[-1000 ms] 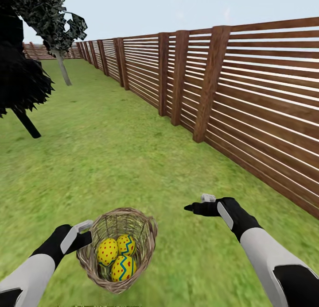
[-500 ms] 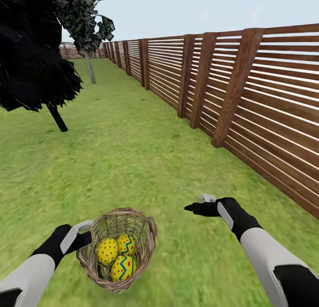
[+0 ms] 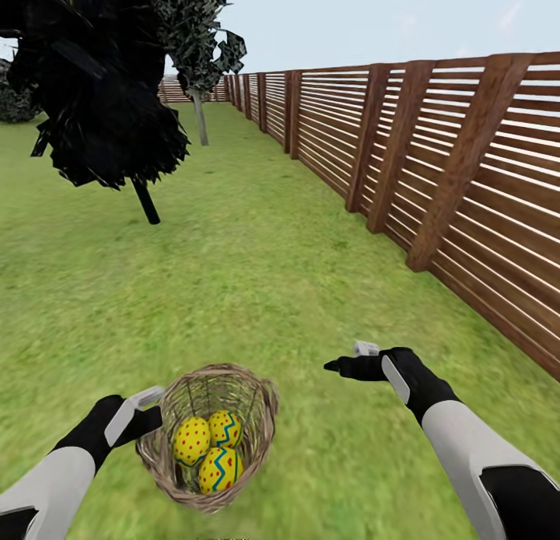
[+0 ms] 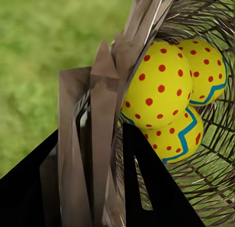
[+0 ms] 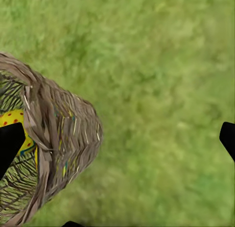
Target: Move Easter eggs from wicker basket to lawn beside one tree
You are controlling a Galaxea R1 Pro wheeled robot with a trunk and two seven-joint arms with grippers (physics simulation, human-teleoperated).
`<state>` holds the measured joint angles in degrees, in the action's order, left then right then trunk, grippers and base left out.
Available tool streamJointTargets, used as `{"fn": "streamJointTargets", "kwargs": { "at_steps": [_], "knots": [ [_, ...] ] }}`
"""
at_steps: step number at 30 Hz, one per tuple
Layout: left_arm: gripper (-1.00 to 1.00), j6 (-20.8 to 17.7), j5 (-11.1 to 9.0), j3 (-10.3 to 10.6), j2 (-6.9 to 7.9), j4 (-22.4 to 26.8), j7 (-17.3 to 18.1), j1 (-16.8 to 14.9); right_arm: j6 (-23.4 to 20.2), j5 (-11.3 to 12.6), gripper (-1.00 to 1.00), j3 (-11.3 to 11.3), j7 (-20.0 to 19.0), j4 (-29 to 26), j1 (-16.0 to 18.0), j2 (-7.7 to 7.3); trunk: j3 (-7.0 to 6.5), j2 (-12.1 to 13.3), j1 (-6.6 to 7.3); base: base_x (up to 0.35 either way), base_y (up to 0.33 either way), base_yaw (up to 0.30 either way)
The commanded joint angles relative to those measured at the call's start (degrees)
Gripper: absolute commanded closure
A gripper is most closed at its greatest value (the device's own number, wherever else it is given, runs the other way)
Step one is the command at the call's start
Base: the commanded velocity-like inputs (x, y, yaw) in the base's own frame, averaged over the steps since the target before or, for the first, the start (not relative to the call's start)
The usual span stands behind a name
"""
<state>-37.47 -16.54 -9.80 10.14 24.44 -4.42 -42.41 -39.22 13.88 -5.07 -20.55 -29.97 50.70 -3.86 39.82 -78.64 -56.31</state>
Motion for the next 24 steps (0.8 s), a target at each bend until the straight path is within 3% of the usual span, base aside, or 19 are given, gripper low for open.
{"fn": "streamJointTargets", "kwargs": {
  "at_steps": [1,24],
  "knots": [
    [1.00,-0.23,-1.22,-0.38,0.02,0.16,0.19,-0.04,-0.24,0.54,-1.00,-0.38,0.16,-0.09,0.01,-0.14,-0.14,0.39,0.23,0.000,0.000,0.288],
    [1.00,-0.23,-1.31,-0.40,-0.02,0.17,0.56,-0.05,-0.21,0.54,-1.00,-0.38,0.16,0.09,0.01,-0.11,-4.27,9.61,5.28,0.000,0.000,0.288]
  ]
}}
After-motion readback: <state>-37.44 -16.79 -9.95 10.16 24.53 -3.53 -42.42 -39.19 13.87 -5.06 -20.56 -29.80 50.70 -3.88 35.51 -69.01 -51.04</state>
